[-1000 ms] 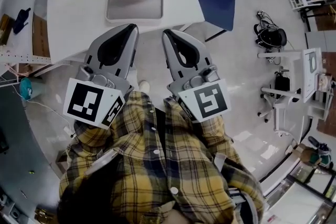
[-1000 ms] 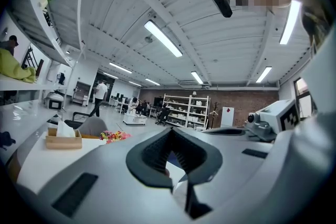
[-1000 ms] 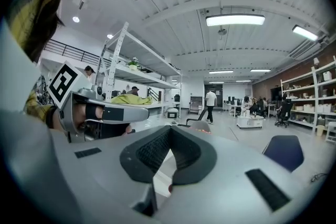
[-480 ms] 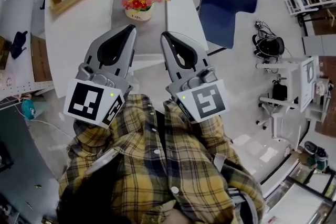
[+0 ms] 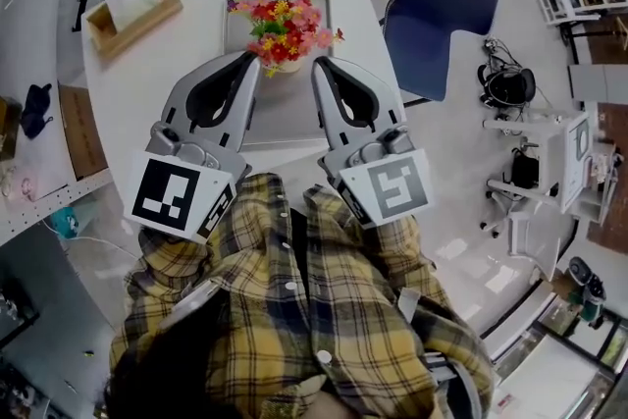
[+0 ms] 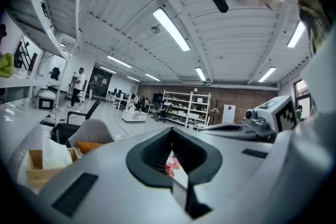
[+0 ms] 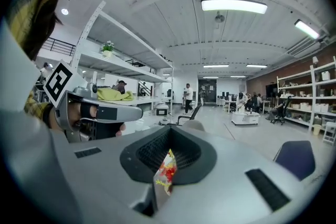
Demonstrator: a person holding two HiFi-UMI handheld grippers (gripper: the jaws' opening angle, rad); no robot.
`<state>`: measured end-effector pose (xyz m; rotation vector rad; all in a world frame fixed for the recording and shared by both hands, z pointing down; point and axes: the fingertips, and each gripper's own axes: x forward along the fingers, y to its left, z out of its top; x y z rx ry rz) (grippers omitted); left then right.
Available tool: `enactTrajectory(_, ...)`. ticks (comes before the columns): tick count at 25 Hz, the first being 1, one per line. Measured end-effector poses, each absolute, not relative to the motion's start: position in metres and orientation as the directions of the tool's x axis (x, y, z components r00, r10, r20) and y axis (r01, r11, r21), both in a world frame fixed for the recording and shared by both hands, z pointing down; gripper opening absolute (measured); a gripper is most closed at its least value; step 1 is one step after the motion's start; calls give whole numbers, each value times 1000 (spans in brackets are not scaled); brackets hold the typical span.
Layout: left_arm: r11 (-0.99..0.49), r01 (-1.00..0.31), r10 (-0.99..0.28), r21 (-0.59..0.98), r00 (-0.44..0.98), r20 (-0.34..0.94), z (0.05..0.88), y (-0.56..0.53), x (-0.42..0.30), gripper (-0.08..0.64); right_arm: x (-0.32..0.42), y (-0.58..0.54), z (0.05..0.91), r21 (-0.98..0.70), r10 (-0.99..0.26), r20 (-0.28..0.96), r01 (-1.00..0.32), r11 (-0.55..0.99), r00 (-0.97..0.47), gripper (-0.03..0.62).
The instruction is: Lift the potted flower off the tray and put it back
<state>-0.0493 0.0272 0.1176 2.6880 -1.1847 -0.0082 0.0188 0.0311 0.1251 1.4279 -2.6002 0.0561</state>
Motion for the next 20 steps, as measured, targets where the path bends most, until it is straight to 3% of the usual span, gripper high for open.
enactTrajectory(9,-650,-729,-721,216,681,126,138,6,-61,9,15,9,146,37,-836,238,-855,516,-495,-2)
enactTrajectory(20,-582,-781,-773,227,618,142,145,-16,-64,9,19,-12,144,27,-803,237,-822,569,-547,-2)
